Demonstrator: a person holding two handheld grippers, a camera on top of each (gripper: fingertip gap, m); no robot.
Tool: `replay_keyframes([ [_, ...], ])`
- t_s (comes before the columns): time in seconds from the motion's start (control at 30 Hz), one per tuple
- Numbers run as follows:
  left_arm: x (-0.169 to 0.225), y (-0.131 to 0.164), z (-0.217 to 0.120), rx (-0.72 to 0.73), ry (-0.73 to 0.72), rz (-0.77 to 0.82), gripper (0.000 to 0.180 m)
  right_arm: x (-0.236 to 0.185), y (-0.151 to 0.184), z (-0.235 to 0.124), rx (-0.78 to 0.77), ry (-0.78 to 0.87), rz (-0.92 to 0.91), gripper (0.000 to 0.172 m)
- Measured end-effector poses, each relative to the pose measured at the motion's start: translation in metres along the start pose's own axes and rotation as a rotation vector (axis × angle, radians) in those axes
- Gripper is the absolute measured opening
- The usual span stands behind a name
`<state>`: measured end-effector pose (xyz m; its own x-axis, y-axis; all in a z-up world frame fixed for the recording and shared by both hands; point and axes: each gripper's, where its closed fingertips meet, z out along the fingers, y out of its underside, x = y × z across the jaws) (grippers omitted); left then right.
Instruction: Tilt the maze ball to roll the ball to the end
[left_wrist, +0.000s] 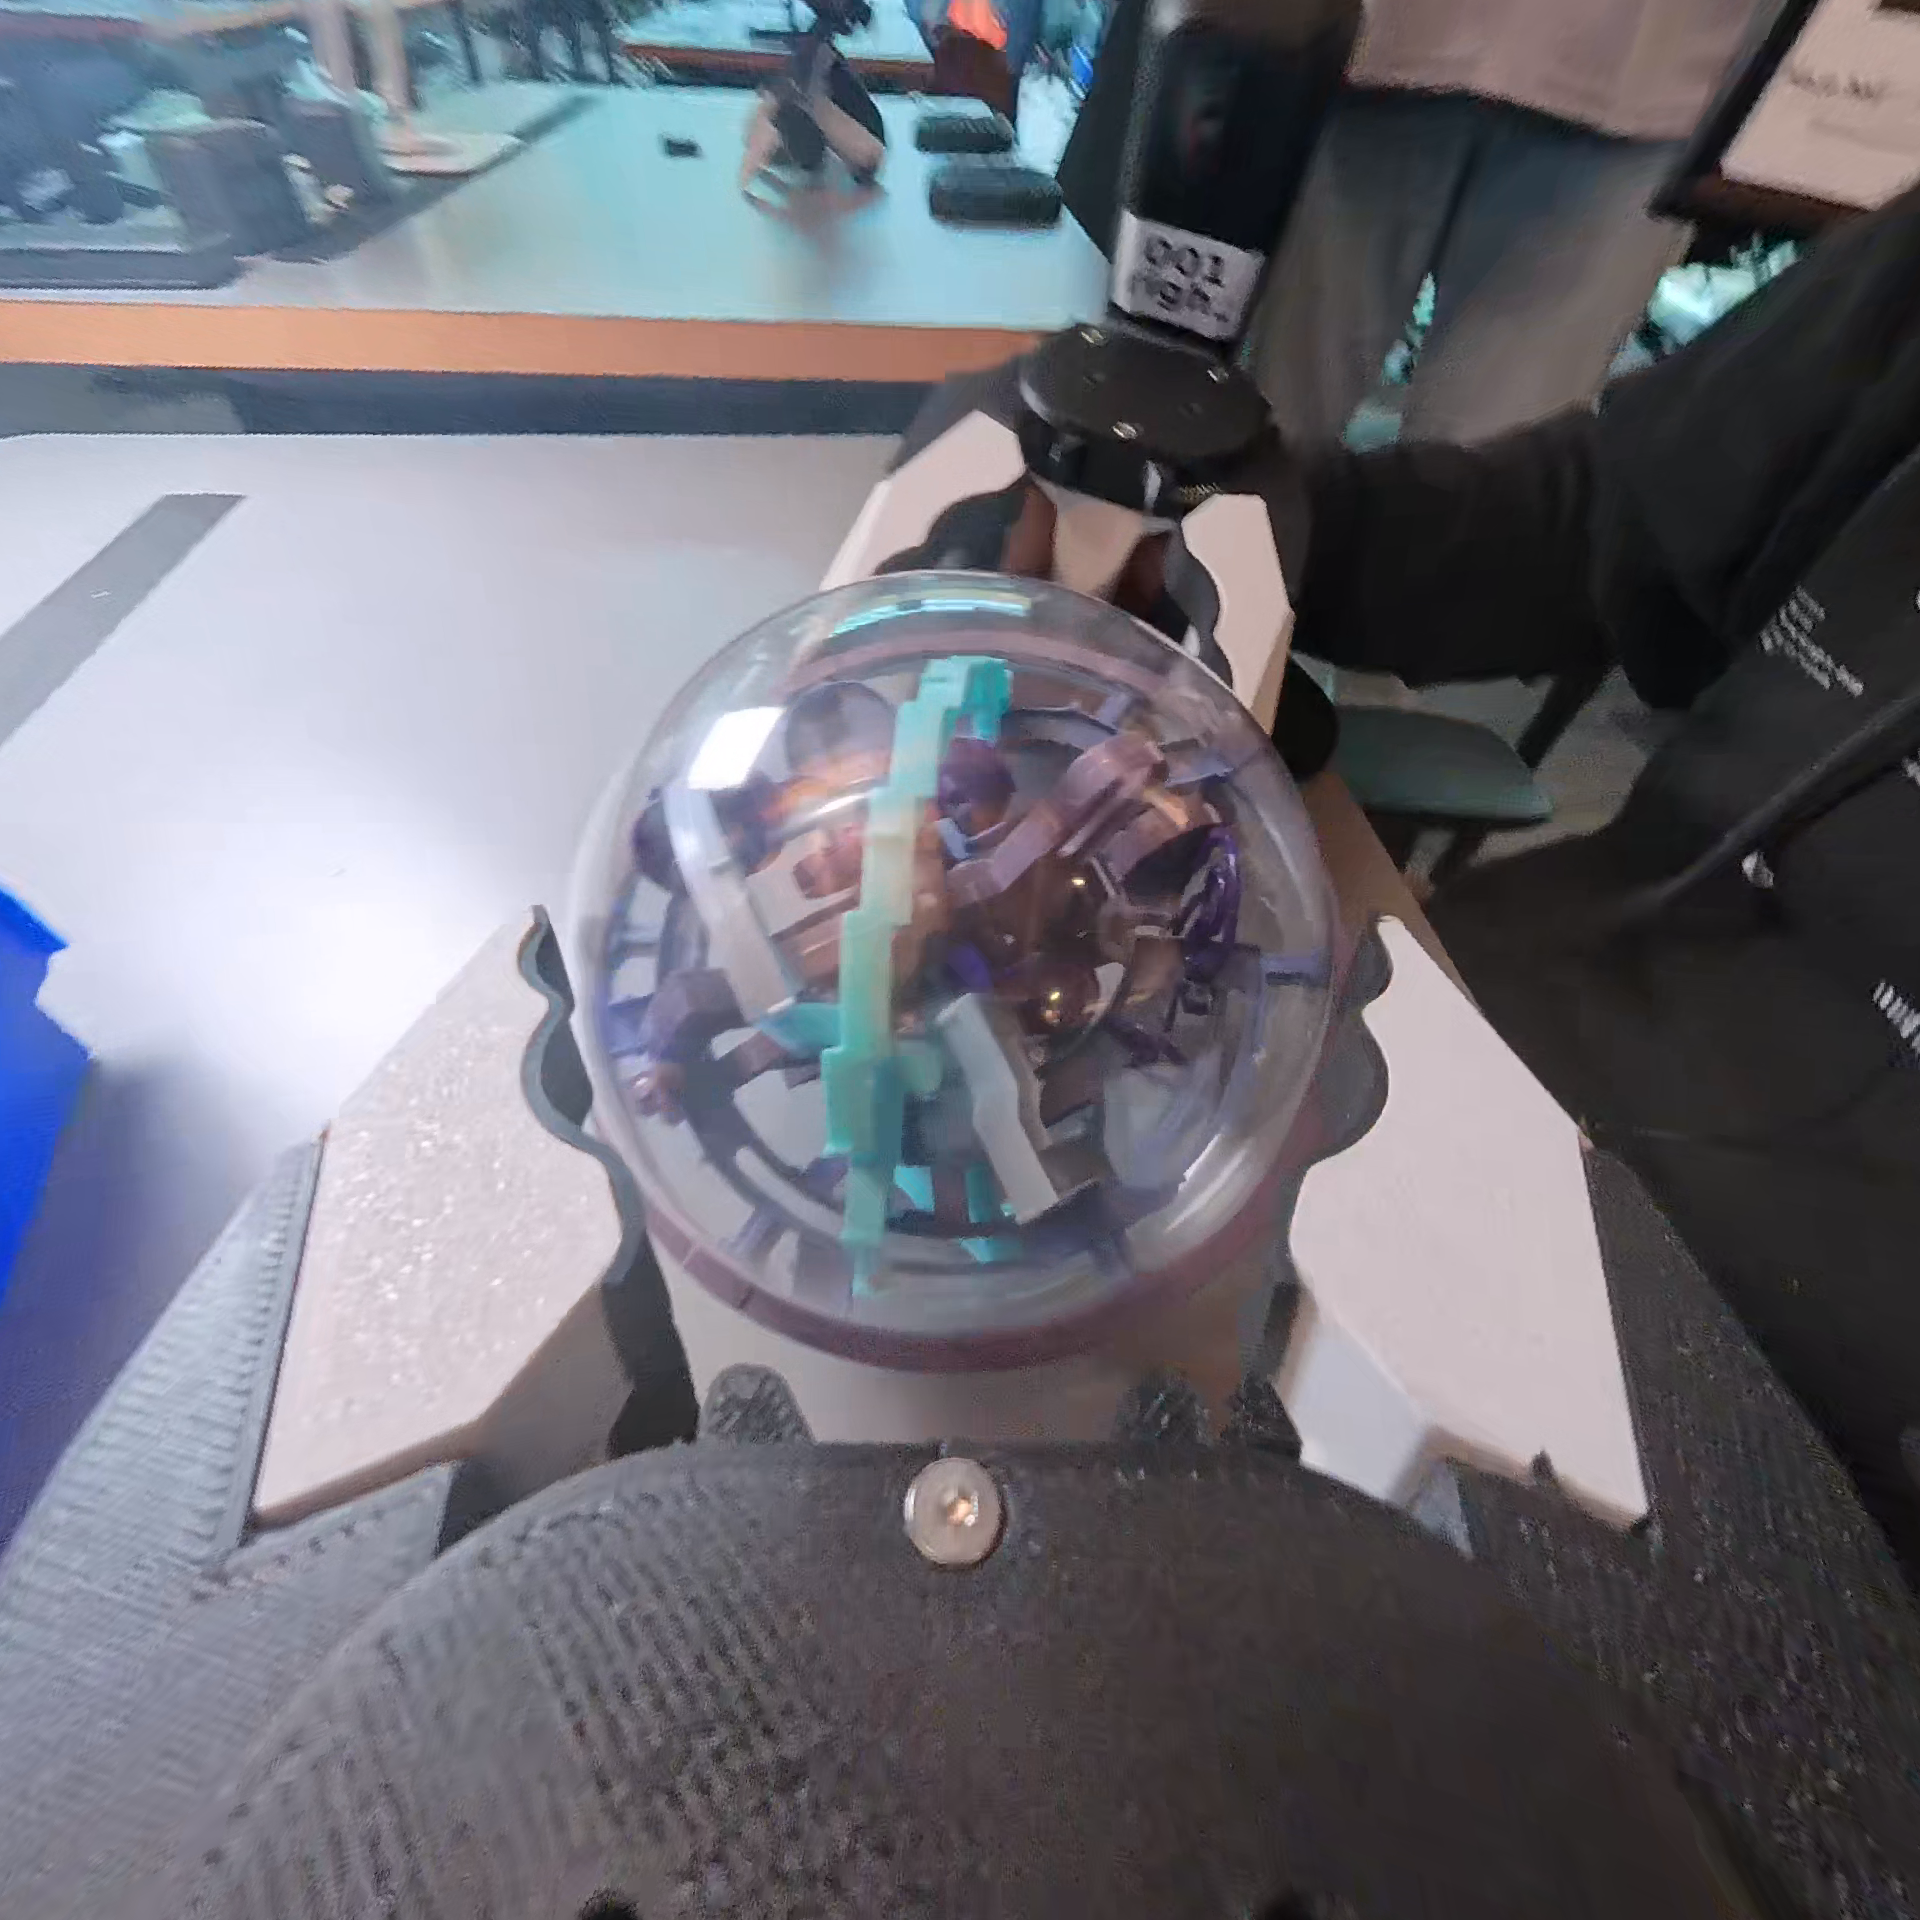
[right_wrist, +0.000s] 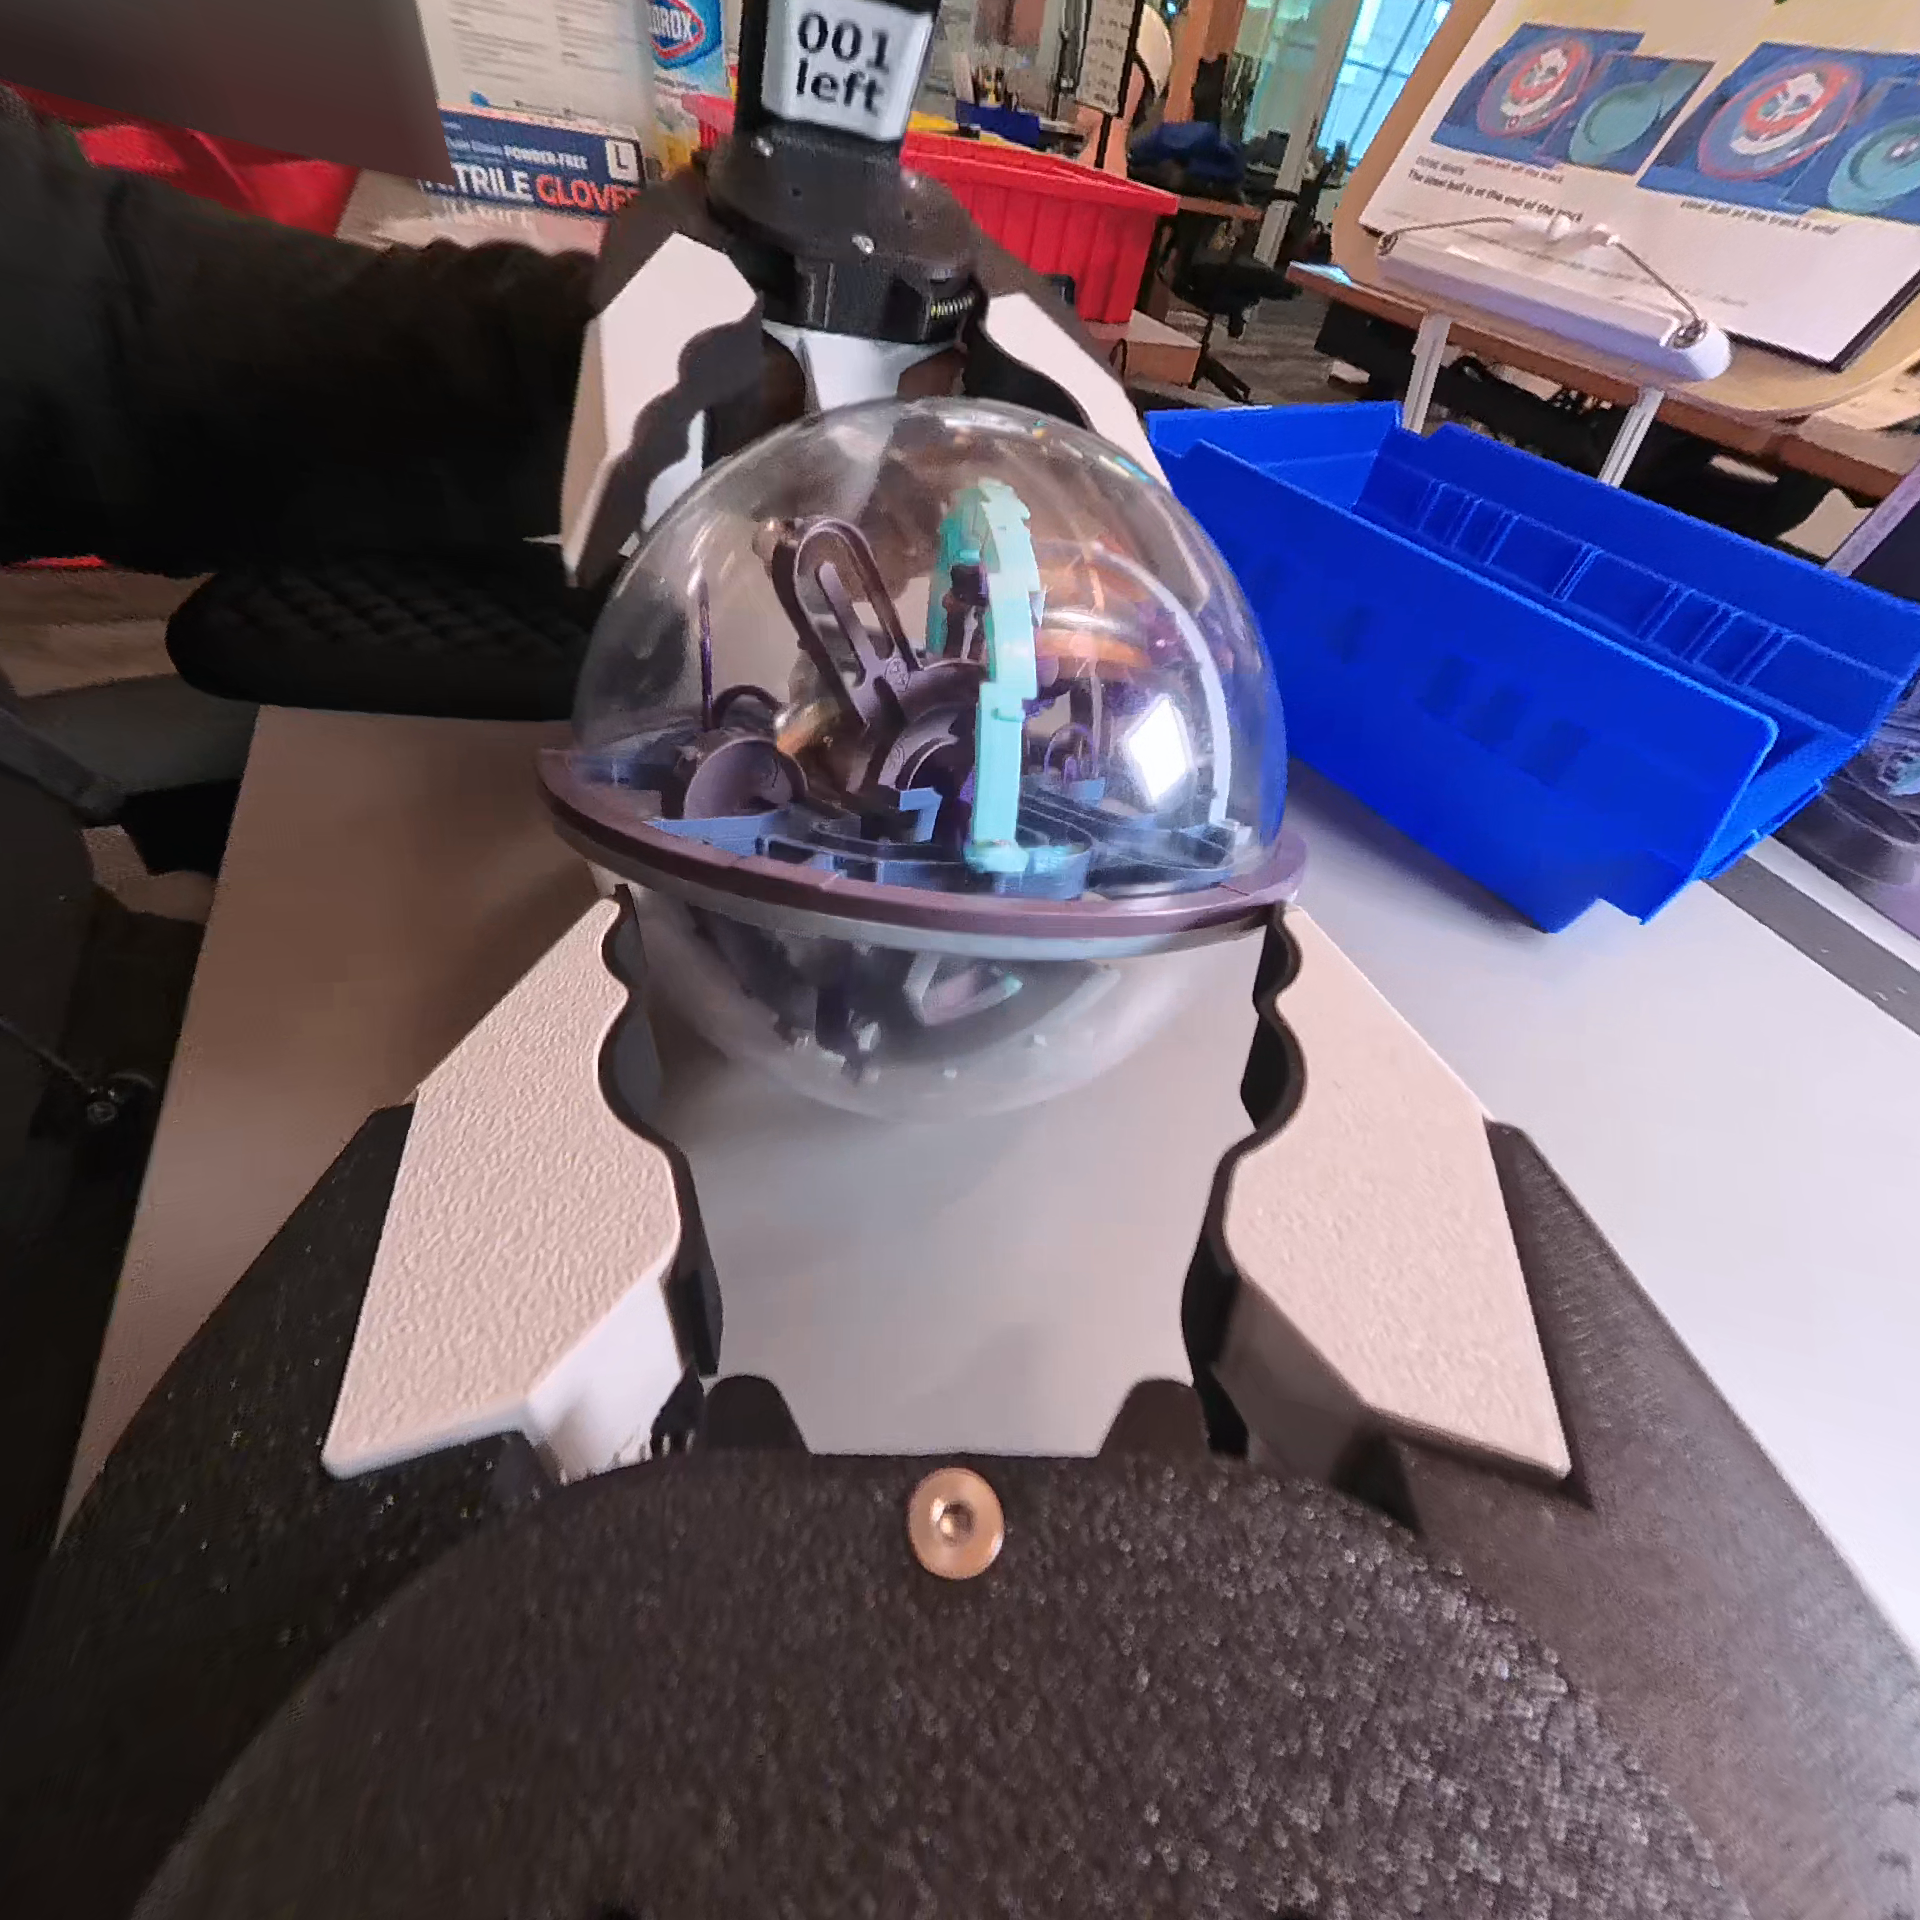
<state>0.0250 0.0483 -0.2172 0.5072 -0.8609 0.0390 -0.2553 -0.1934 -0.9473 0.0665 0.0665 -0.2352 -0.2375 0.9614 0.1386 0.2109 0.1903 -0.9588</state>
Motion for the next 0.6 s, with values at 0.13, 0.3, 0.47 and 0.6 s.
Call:
replay_keyframes([
  [0.13, -0.006, 0.003, 0.012, -0.085, -0.078, 0.076, 0.147, 0.008, 0.008, -0.003, -0.025, 0.014, 0.014, 0.111],
  [0.3, -0.026, 0.004, 0.01, -0.109, -0.293, 0.013, 0.145, 0.032, 0.018, -0.021, -0.064, 0.191, 0.047, 0.083],
  [0.47, -0.032, 0.0, 0.018, -0.132, -0.434, 0.009, 0.144, 0.038, 0.014, -0.055, -0.06, 0.425, 0.075, 0.023],
  [0.6, -0.035, -0.006, 0.029, -0.168, -0.492, 0.028, 0.143, 0.02, 0.005, -0.062, -0.13, 0.48, 0.183, 0.0],
])
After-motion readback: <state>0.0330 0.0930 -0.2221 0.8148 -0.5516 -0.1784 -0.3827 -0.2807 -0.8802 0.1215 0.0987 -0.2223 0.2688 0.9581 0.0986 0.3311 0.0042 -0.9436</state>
